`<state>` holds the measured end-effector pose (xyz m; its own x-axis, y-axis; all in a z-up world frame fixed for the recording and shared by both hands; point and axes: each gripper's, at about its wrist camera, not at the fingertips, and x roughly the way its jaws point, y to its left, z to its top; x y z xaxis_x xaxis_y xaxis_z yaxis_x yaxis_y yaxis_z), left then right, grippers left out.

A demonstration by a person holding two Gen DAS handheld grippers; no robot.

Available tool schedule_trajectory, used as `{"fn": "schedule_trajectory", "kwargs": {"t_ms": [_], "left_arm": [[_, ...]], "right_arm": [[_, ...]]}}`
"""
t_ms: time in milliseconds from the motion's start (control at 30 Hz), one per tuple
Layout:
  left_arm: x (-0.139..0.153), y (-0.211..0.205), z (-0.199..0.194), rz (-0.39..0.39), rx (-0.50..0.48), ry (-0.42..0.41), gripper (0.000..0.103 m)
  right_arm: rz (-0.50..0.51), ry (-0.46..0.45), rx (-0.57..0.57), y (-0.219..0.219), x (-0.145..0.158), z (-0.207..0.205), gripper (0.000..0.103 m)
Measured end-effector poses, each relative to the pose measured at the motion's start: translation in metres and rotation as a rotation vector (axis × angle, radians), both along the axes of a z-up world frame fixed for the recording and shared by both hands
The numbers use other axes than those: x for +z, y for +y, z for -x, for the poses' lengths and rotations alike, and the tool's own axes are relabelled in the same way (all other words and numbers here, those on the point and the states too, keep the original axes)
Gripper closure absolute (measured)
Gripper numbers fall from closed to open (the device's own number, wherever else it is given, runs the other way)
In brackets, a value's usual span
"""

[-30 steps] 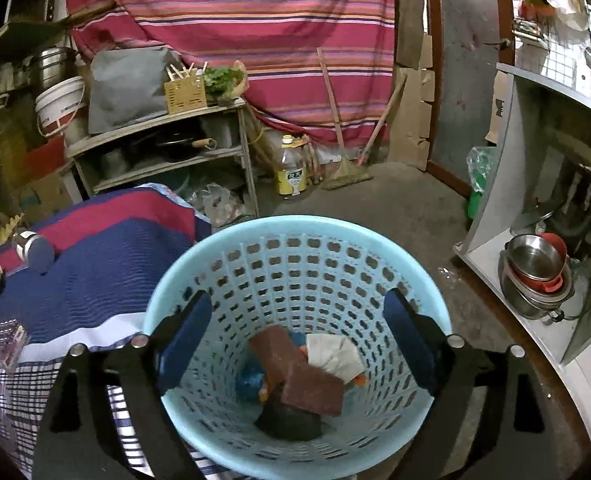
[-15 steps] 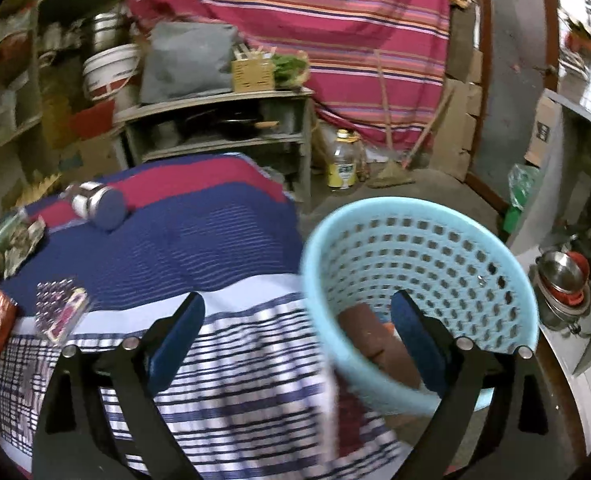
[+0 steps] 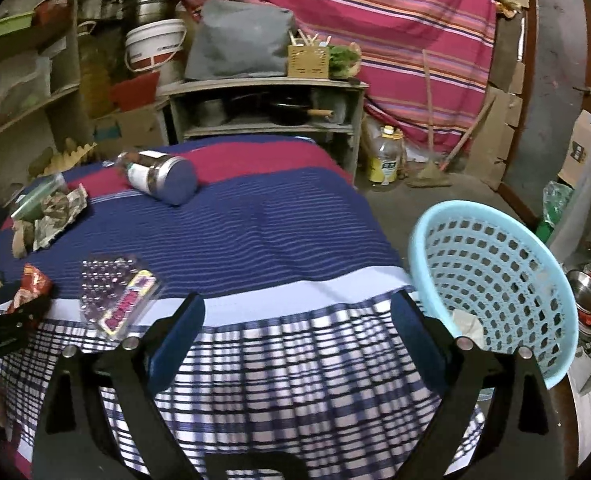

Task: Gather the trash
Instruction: 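Return to the table and grasp the red snack bag with the left gripper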

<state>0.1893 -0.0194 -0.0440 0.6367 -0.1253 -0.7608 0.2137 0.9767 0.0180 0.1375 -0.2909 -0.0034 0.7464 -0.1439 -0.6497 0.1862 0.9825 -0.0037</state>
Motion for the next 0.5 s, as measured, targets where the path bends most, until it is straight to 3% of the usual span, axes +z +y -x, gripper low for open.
{"fn": "schedule_trajectory", "kwargs": {"t_ms": [100,233,300,400,500], "left_arm": [[0.002,0.005,0.002,0.014,-0.015,-0.008,0.054],[0.006,0.020,0.003,0.055,-0.026,-0.002,0.070],[0.009,0.027,0.003,0.050,-0.017,-0.015,0.083],[0.021,0.044,0.000,0.070,0.010,-0.040,0.092],[0.040,0.065,-0.003,0.087,0.038,-0.082,0.093]], "right_arm": [[0.011,0.005,0.026,0.015,0.001,-0.005,0.011],[0.017,0.008,0.066,0.038,0.002,-0.015,0.011],[0.015,0.010,0.085,0.050,0.002,-0.020,0.011],[0.021,0.009,0.115,0.071,0.003,-0.031,0.011],[0.035,0.003,0.156,0.095,0.004,-0.041,0.011]]}}
